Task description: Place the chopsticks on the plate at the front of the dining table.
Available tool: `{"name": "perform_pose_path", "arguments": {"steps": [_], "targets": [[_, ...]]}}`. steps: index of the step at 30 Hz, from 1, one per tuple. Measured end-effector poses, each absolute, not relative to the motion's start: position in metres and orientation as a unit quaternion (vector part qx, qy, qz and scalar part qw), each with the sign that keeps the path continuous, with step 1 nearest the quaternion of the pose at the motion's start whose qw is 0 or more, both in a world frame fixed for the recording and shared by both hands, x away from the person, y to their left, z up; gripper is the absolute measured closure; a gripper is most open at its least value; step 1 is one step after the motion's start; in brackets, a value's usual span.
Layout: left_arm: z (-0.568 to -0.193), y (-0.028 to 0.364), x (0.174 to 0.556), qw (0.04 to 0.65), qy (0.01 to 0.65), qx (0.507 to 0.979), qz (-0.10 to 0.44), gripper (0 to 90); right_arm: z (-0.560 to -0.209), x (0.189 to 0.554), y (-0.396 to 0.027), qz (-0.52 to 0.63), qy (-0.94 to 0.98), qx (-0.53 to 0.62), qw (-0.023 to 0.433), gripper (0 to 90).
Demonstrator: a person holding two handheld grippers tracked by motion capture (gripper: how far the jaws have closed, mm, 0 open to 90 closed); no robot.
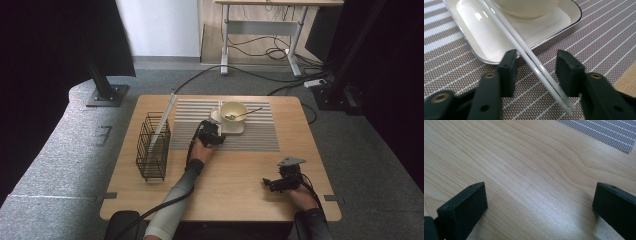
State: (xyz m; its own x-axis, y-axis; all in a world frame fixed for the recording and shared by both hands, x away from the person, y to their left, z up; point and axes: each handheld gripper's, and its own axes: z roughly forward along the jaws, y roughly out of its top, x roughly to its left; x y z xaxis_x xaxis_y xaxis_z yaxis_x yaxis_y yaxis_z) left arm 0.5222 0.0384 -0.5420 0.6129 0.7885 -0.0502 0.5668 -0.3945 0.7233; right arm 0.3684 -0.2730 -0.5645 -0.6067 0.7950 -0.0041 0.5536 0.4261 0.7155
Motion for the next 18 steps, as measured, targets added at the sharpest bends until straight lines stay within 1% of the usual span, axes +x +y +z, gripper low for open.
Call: {"name": "perform_pose_path", "arguments": {"steps": [3,8,10,13,14,17,18], "targets": [[-0.539,0.04,0.519,0.37,0.406,0.82,0.158,41.1,-0.565,0.368,-0.273,0.347,0.826,0.409,0.174,0.0],[-0.53,0.045,0.51,0.4,0.386,0.815,0.164,27.1,-0.565,0.368,-0.273,0.347,0.826,0.409,0.174,0.0],[-0.525,0.047,0.505,0.412,0.376,0.814,0.16,20.2,-0.565,0.368,-0.273,0.347,0.826,0.408,0.175,0.0],[-0.521,0.048,0.495,0.42,0.355,0.819,0.164,12.8,-0.565,0.368,-0.273,0.347,0.826,0.409,0.175,0.0],[-0.519,0.049,0.49,0.423,0.344,0.821,0.17,12.1,-0.565,0.368,-0.273,0.347,0.826,0.409,0.175,0.0],[-0.517,0.047,0.48,0.423,0.322,0.83,0.168,2.1,-0.565,0.368,-0.273,0.347,0.826,0.409,0.175,0.0],[-0.517,0.047,0.476,0.422,0.313,0.834,0.17,0.1,-0.565,0.368,-0.273,0.347,0.826,0.409,0.175,0.0]]}}
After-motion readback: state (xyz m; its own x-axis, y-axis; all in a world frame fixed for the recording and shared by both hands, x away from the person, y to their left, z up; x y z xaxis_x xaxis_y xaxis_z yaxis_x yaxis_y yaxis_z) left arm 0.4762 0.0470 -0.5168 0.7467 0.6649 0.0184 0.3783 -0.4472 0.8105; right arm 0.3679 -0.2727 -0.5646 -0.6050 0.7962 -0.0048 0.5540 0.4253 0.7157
